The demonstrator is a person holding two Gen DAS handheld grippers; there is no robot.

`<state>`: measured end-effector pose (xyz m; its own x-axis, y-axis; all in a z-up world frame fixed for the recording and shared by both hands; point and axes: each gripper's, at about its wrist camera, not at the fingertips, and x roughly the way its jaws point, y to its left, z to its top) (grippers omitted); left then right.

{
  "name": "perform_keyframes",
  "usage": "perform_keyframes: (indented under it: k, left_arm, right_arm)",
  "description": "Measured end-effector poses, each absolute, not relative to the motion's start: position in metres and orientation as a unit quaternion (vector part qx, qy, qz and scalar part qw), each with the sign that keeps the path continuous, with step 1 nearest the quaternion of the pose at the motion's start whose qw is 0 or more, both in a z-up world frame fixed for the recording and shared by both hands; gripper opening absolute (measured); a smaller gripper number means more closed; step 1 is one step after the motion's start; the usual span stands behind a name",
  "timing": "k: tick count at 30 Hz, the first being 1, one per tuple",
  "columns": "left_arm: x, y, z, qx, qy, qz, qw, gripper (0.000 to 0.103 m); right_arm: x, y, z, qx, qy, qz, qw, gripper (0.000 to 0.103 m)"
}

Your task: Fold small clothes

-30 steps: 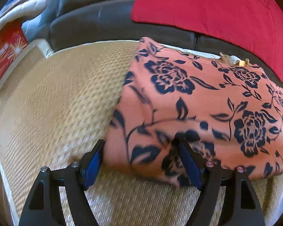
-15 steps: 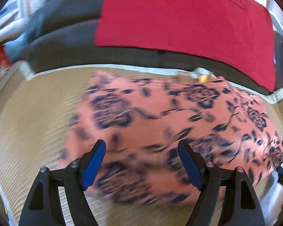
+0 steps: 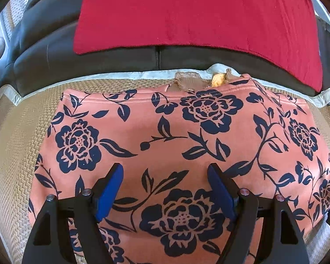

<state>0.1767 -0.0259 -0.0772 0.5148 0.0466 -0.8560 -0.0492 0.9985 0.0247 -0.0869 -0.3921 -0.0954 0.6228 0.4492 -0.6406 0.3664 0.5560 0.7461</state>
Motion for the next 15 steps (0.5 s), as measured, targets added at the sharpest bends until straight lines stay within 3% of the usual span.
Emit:
perform_keyframes:
  k: [15]
  left_arm:
    - [0.189,-0.024,-0.088,-0.002,0.499,0.024,0.866,0.079]
  right_arm:
    - [-0.082,-0.393,-0.097,0.468,0.44,0.03,0.766,0.078]
